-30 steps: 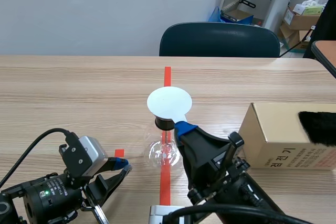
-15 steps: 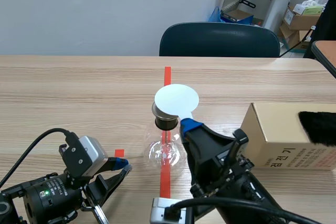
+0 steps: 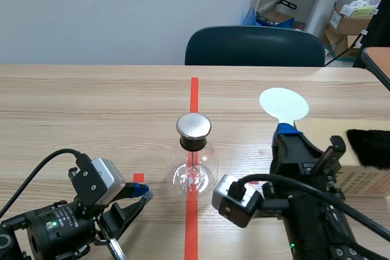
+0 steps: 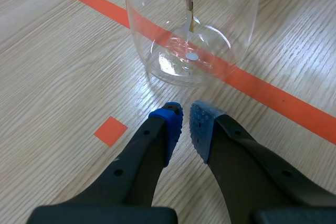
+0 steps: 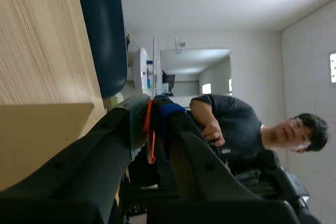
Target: Do the electroscope experiment
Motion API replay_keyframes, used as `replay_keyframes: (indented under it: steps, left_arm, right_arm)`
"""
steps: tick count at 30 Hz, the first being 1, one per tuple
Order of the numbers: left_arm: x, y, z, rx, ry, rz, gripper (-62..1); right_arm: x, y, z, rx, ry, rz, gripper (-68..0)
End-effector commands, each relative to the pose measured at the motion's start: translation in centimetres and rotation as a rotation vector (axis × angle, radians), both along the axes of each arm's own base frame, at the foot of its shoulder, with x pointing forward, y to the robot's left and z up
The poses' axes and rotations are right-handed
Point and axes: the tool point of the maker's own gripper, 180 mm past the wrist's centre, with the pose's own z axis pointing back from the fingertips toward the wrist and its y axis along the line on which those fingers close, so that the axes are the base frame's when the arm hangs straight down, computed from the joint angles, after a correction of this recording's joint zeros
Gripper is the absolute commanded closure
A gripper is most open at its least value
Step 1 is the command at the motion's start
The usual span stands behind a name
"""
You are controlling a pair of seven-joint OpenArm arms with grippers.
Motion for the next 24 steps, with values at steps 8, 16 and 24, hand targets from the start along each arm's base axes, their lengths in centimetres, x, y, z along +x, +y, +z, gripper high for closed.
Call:
replay_keyframes:
  steps: [8,16,24]
  left_arm:
    - [0.4,-0.3,0.9,-0.025,-0.024,0.0,-8.8]
    - [0.4,-0.3,0.9,-0.025,-0.024,0.0,-8.8]
    - [0.4,-0.3,0.9,-0.025,-0.024,0.0,-8.8]
  right_arm:
    - [0.4,-1.7,0.7,0.01,-0.027,-0.085,-0.8]
    - [0.1,1.3,0.7,-0.009,-0.03,0.083,-0.8]
    - [-1.3,5.7,0.6,-0.038,-0.034,0.334,-0.8]
